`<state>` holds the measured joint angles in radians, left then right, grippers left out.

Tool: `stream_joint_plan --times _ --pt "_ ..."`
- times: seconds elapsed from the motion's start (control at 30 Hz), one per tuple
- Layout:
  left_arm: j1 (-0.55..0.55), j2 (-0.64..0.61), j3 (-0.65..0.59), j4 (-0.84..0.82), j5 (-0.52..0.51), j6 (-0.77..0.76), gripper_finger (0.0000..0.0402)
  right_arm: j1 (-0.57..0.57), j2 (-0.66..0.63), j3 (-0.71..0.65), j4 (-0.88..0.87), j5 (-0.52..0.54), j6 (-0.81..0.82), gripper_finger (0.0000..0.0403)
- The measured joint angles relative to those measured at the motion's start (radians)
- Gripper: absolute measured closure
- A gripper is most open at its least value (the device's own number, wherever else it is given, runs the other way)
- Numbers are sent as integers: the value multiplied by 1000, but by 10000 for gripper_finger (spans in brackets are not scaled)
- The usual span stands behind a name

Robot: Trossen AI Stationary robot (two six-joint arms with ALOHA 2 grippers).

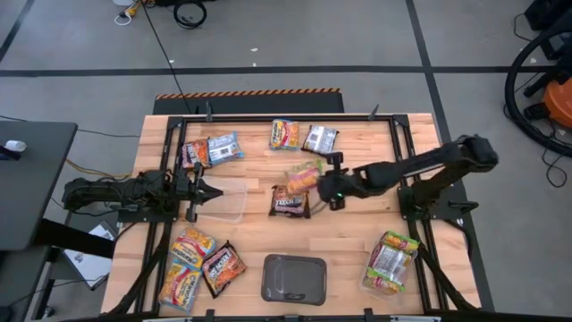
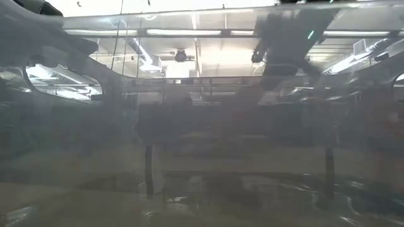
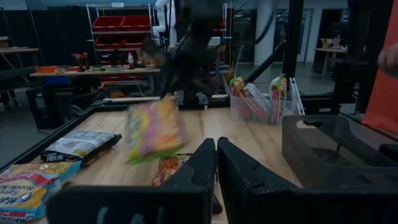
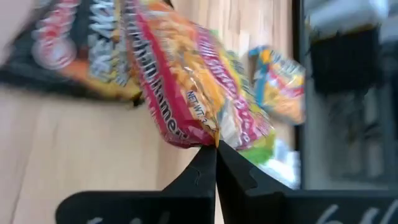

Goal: Sort Maruchan noodles
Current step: Put the green noodle pack into the bottom transparent bin

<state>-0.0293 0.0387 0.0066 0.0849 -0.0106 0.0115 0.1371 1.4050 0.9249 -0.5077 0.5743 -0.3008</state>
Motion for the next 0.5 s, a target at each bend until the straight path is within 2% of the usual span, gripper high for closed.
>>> stream_joint_plan --times 0.1,0.23,0.5 --pt "0 0 0 0 0 0 377 99 -62 72 -165 41 -126 398" --pt "0 0 0 0 0 0 377 242 -121 163 -302 65 -275 398" --pt "0 0 0 0 0 0 377 593 -146 208 -405 138 -413 398"
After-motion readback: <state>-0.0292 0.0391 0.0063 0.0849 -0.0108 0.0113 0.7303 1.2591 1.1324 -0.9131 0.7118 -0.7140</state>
